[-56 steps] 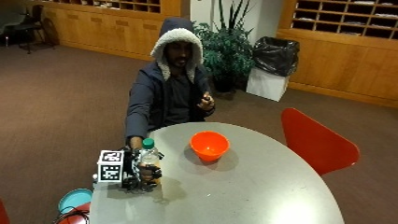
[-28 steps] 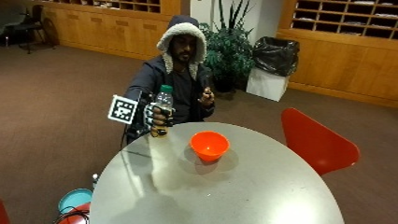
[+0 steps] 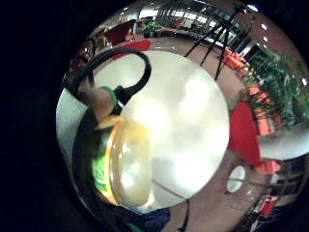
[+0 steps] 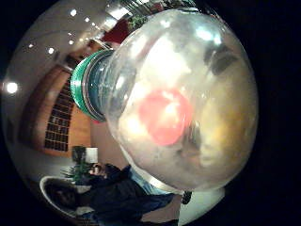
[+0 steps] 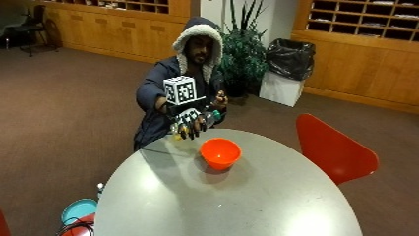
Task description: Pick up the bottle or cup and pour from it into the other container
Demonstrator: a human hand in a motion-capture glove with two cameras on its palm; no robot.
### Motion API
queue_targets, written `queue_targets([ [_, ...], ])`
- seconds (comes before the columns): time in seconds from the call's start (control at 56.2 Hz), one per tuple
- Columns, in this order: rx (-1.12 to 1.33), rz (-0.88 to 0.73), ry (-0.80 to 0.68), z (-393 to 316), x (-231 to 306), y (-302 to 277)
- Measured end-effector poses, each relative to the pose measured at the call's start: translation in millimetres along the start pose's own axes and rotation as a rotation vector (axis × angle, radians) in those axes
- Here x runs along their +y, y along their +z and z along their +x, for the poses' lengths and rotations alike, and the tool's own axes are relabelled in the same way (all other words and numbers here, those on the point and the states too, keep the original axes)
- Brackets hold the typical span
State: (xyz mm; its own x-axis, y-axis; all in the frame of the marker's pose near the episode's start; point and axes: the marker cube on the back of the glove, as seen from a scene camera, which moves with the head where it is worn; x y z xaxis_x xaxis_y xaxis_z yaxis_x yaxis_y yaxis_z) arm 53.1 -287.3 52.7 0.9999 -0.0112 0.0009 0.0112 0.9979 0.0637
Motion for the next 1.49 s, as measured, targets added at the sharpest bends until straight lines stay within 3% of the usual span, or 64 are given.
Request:
queue_targets([
  [0.409,0.747,-0.088,-0.156,-53.9,-14.6,26.9],
  [0.729,1.038,-0.102,-0.267,-73.2,-8.4,49.8],
  [1.494,0.959,-0.102,-0.255,-63.6,-7.2,43.3],
])
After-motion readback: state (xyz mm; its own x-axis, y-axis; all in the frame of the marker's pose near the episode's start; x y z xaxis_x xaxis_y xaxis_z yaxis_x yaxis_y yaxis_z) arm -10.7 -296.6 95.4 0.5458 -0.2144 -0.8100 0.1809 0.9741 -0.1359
